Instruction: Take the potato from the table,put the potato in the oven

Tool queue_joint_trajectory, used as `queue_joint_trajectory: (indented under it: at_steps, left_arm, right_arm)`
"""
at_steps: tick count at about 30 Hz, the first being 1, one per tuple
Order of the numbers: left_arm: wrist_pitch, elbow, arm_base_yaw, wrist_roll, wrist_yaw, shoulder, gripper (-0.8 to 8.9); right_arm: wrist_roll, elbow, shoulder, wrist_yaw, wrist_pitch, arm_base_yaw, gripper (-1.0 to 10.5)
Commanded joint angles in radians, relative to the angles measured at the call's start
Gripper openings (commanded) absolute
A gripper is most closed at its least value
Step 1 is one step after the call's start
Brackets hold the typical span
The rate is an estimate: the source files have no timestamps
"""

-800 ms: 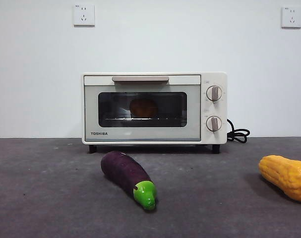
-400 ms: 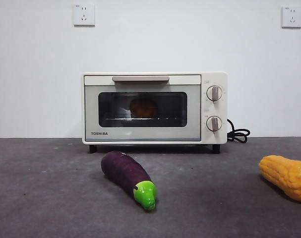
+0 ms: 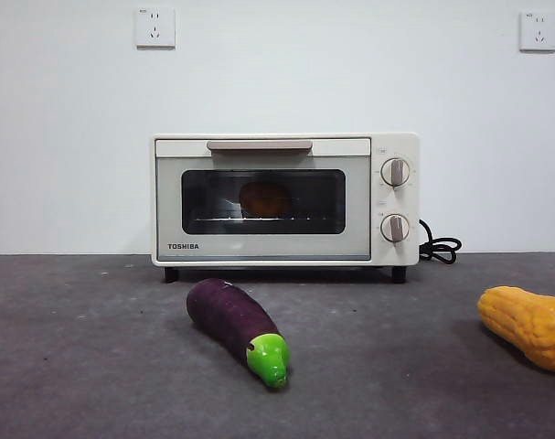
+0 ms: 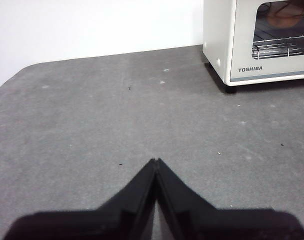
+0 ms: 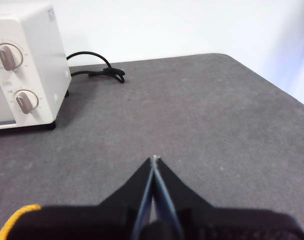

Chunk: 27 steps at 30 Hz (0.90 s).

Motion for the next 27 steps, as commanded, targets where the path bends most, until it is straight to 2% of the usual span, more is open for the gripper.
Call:
queue_joint_trajectory:
  at_steps: [1,8,16,27]
  left_arm:
    - [0.007,-0.011,0.003,-0.007,0.003,0.0,-0.04]
    - [0.007,-0.011,0.003,-0.007,0.003,0.0,-0.04]
    - [0.007,-0.011,0.003,-0.007,0.003,0.0,-0.04]
    - [0.007,-0.011,0.003,-0.007,0.003,0.007,-0.04]
  right_arm:
    - [-0.019,-0.023,-0.023,-0.002,0.007,-0.001,0.0]
    - [-0.014,-0.072,-0.048,-0.005,0.006,0.0,0.0]
    - [-0.015,-0.14,-0.086,-0.068,0.009,0.002,0.0]
    - [-0.018,-0.14,-0.086,-0.063,0.011,0.021,0.0]
